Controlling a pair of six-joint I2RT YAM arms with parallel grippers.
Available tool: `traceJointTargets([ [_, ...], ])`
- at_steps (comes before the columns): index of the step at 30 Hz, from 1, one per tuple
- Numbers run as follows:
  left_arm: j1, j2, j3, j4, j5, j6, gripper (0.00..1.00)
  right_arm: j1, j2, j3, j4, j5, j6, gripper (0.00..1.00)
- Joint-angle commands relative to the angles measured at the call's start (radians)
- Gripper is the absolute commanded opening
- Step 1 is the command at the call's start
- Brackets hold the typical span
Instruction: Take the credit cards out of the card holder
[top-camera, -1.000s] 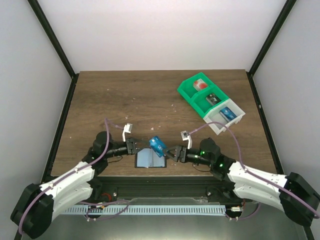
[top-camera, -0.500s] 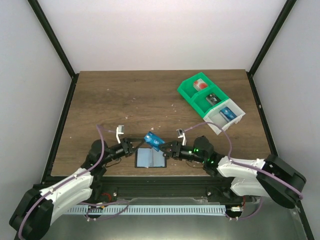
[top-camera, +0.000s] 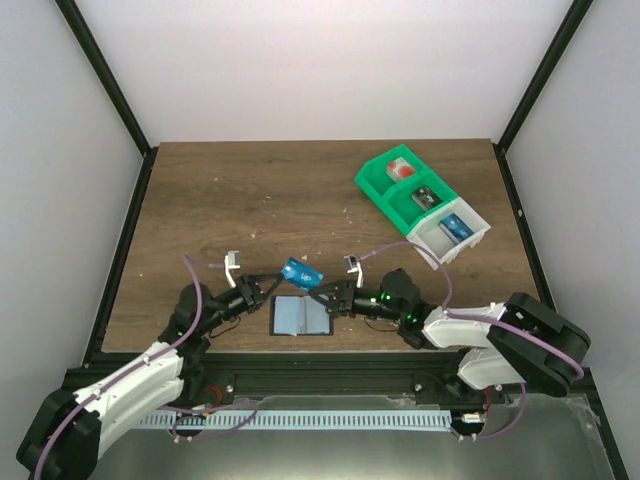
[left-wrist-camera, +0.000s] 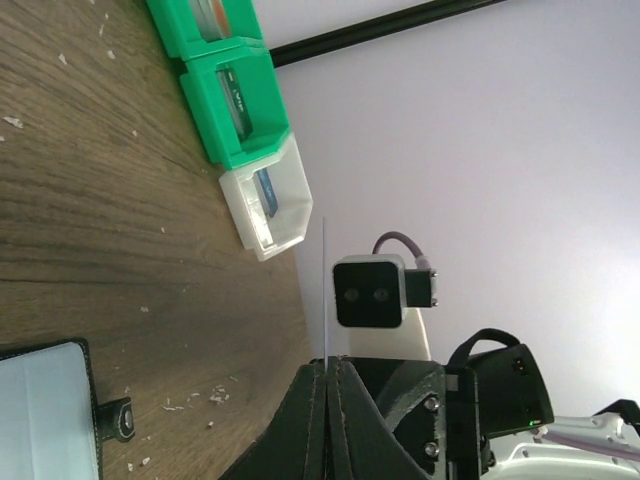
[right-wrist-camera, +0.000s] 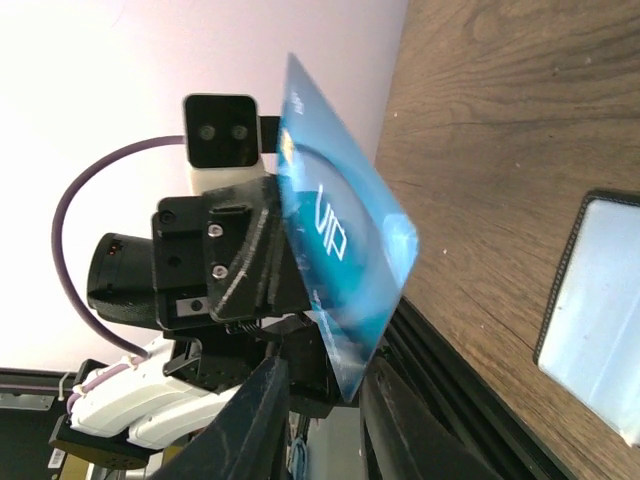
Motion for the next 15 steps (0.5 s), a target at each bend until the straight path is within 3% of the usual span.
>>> traceJointTargets([
  [1,-0.004,-0.012,-0.022,0.009,-0.017,-0.01,0.0,0.004,0.019,0.062,0.064,-0.003,-0.002,0.2],
  [6,-0.004,-0.011,-0.022,0.0,-0.02,-0.014,0.0,0.004,0.041,0.064,0.11,-0.011,0.01,0.01],
  [8,-0.003,-0.011,-0.016,-0.009,-0.02,-0.016,0.03,0.004,0.034,0.053,0.112,0.005,0.014,0.01],
  [11,-0.004,-0.018,0.012,-0.104,-0.03,-0.004,0.4,-0.007,-0.014,0.046,0.051,0.03,-0.019,0.01],
  [13,-0.004,-0.025,0.033,-0.167,-0.034,0.016,0.64,-0.029,-0.063,0.082,-0.082,0.032,-0.076,0.0],
  [15,-0.004,-0.029,0.055,-0.226,-0.029,0.05,0.79,-0.064,-0.126,0.119,-0.265,0.053,-0.146,0.01],
])
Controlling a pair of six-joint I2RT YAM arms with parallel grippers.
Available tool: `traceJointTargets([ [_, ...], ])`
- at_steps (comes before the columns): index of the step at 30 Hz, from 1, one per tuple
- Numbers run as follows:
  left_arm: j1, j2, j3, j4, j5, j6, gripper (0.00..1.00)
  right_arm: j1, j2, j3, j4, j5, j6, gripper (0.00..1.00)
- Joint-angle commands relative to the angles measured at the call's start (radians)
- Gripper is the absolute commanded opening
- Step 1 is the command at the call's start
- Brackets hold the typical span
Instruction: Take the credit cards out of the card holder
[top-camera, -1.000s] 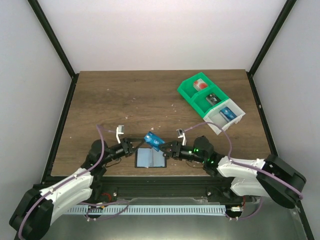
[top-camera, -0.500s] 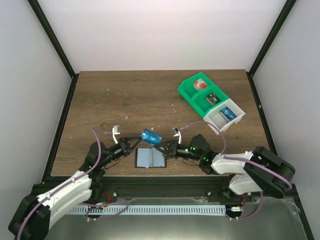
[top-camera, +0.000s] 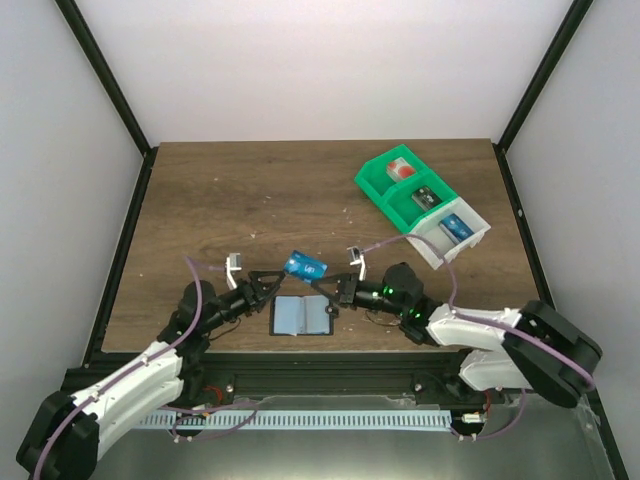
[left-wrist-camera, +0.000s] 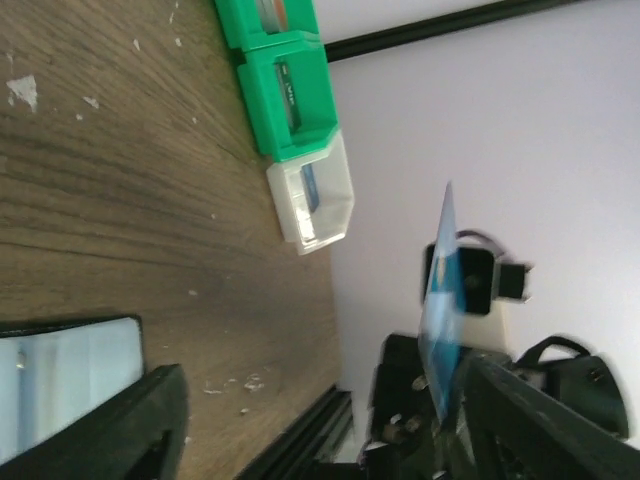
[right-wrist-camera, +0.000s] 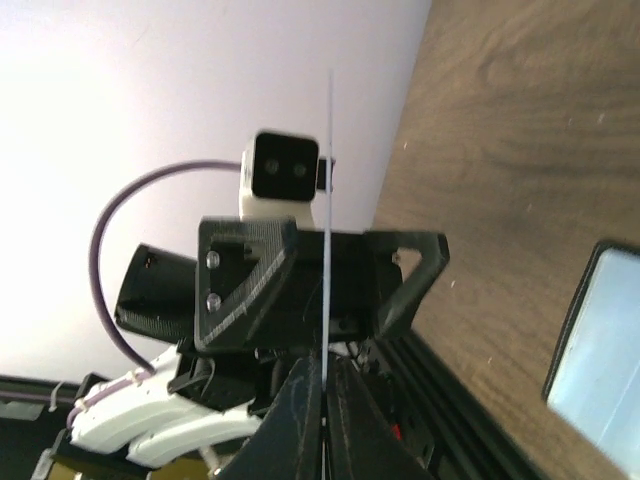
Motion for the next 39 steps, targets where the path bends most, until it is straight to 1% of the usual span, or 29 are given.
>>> traceJointTargets([
  [1,-0.003,-0.017,0.066,-0.148,0.001,0.073,0.88,-0.072,-0.133,0.09,-0.323,0.049,-0.145,0.01],
  [2,-0.004,-0.018,0.079,-0.175,0.013,0.106,0.97,-0.107,-0.162,0.097,-0.366,0.037,-0.17,0.01],
  [3,-0.004,-0.016,0.096,-0.211,0.019,0.133,0.99,-0.145,-0.188,0.107,-0.419,0.019,-0.192,0.01],
  [5,-0.004,-0.011,0.136,-0.294,0.024,0.185,1.0,-0.229,-0.231,0.144,-0.559,-0.006,-0.264,0.0],
  [6,-0.003,-0.008,0.158,-0.336,0.026,0.216,1.0,-0.267,-0.247,0.168,-0.67,-0.008,-0.307,0.0],
  [8,-0.004,0.001,0.201,-0.416,0.025,0.277,1.0,-0.349,-0.258,0.221,-0.807,-0.025,-0.389,0.01],
  [11,-0.004,0.016,0.257,-0.514,0.021,0.338,1.0,-0.508,-0.26,0.26,-0.921,-0.155,-0.425,0.01],
  [14,-0.004,0.037,0.313,-0.584,0.023,0.391,1.0,-0.683,-0.28,0.284,-1.02,-0.221,-0.467,0.0],
  [15,-0.004,0.045,0.327,-0.6,0.027,0.413,1.0,-0.761,-0.283,0.3,-1.061,-0.237,-0.491,0.0],
  [16,-0.003,0.051,0.341,-0.617,0.029,0.436,1.0,-0.812,-0.279,0.319,-1.106,-0.241,-0.518,0.0],
  [19,-0.004,0.071,0.366,-0.658,0.018,0.486,1.0,-0.936,-0.252,0.39,-1.245,-0.246,-0.578,0.01],
  [21,-0.003,0.078,0.366,-0.673,0.015,0.501,1.0,-1.013,-0.246,0.41,-1.309,-0.259,-0.57,0.01],
  [23,-0.003,0.081,0.362,-0.674,0.03,0.507,1.0,-1.052,-0.256,0.441,-1.353,-0.226,-0.568,0.0],
  [26,-0.003,0.082,0.358,-0.663,0.053,0.532,0.99,-1.08,-0.225,0.523,-1.437,-0.121,-0.598,0.01],
  [30,-0.001,0.09,0.381,-0.687,0.053,0.57,0.99,-1.126,-0.14,0.593,-1.476,-0.112,-0.623,0.01],
  [33,-0.002,0.096,0.395,-0.701,0.074,0.586,0.99,-1.137,-0.079,0.652,-1.525,-0.068,-0.654,0.0],
  [39,-0.002,0.096,0.361,-0.663,0.085,0.568,0.99,-1.159,-0.045,0.704,-1.571,0.021,-0.634,0.01],
])
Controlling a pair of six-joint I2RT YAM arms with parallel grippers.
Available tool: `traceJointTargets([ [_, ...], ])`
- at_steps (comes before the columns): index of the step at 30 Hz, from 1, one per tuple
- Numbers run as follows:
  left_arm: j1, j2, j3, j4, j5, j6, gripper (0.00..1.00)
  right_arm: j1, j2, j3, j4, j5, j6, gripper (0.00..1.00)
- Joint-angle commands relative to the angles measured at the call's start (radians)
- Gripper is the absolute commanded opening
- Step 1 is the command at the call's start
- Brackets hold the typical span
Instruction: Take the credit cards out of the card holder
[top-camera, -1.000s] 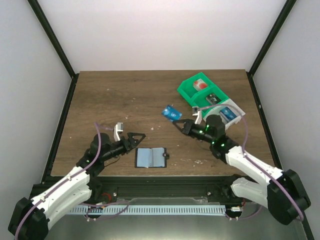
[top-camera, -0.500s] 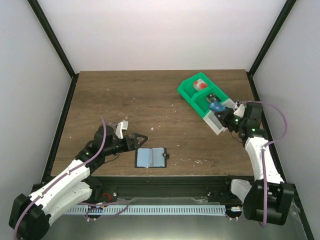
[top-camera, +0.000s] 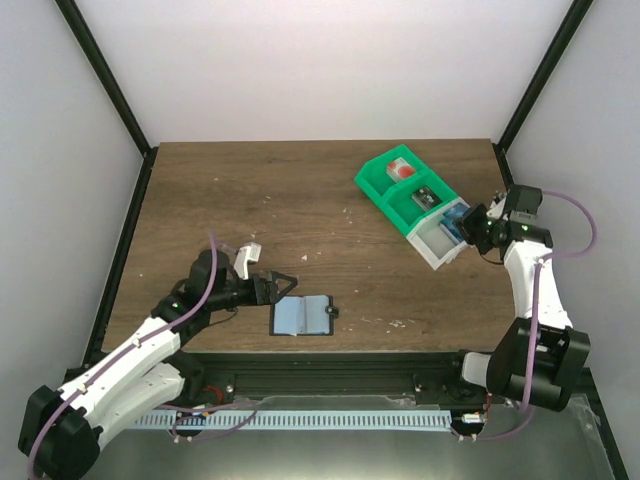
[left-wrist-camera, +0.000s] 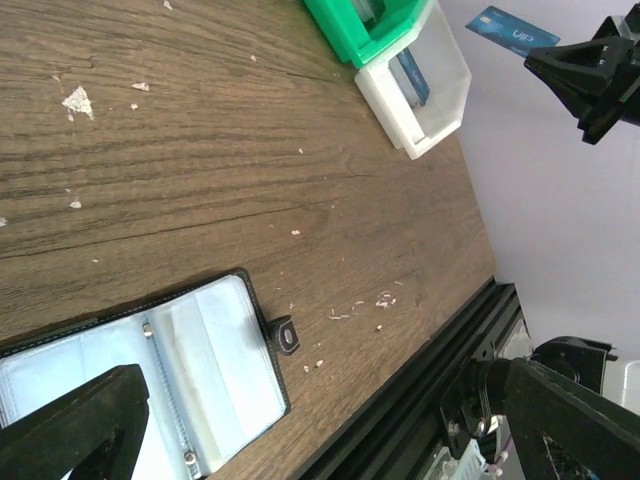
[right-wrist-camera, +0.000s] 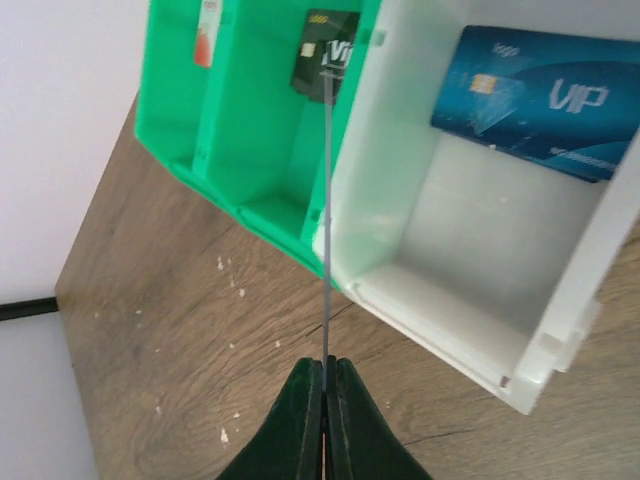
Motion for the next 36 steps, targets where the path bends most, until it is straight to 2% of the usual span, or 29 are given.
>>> traceJointTargets([
  [1,-0.002,0.0,-0.01,0.021,0.022,0.011,0.99,-0.023,0.004,0.061,-0.068,0.095,-0.01,0.0],
  [9,-0.002,0.002,-0.006,0.019,0.054,0.014,0.98,-0.062,0.107,0.073,-0.033,-0.025,-0.056,0.01],
  [18,-0.002,0.005,-0.015,0.018,0.068,0.005,0.97,-0.094,0.234,0.127,-0.045,-0.089,-0.075,0.0],
  [36,-0.002,0.012,-0.015,0.006,0.051,-0.016,0.96,-0.099,0.405,0.155,0.071,-0.124,-0.067,0.01],
])
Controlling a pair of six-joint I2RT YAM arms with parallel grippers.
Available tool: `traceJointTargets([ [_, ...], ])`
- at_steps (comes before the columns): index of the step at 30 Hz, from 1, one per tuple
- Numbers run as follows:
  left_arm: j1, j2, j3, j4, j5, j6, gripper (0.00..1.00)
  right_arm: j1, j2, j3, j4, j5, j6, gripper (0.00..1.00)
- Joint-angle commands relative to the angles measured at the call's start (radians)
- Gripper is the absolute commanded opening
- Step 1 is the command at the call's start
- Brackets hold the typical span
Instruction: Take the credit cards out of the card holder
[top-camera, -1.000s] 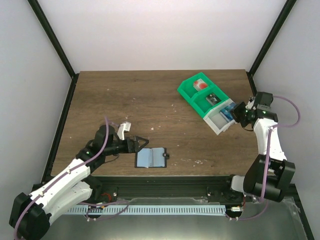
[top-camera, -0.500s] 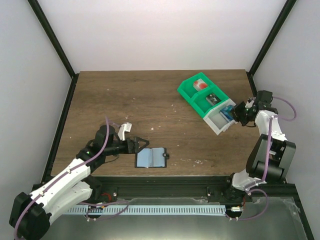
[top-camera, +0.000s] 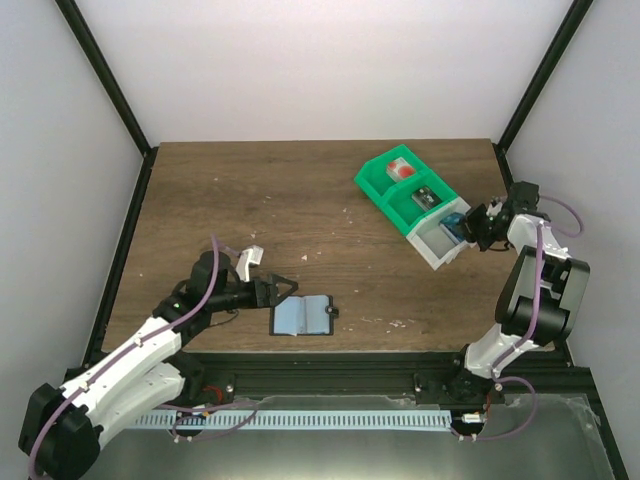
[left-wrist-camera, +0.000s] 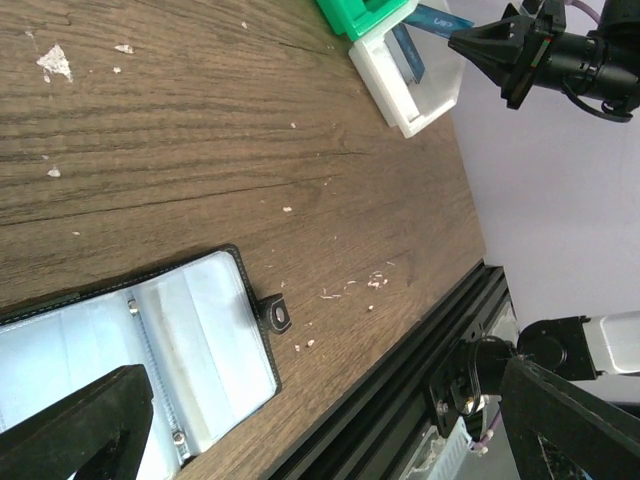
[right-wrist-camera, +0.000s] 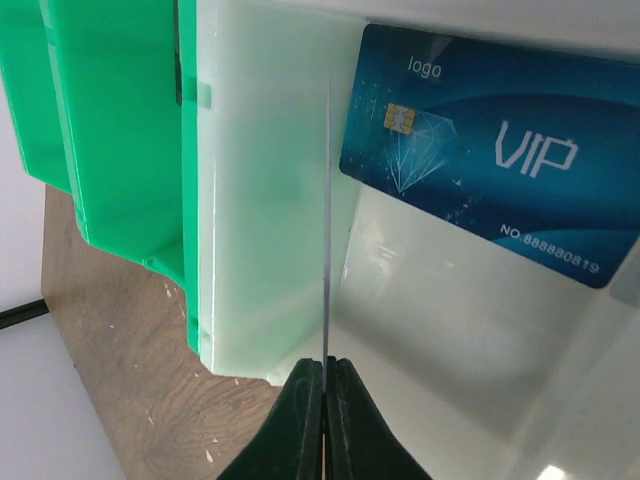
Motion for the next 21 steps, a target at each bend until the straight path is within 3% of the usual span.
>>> traceJointTargets([
  [1,-0.001,0.007,0.004,-0.006,0.001,-0.005,0.96,-0.012,0.041,0.05,0.048,-0.034,-0.012,0.01],
  [21,-0.002,-0.032,0.01,-0.044,-0.019,-0.005,0.96,-0.014,0.133,0.111,0.035,0.088,-0.031,0.09],
])
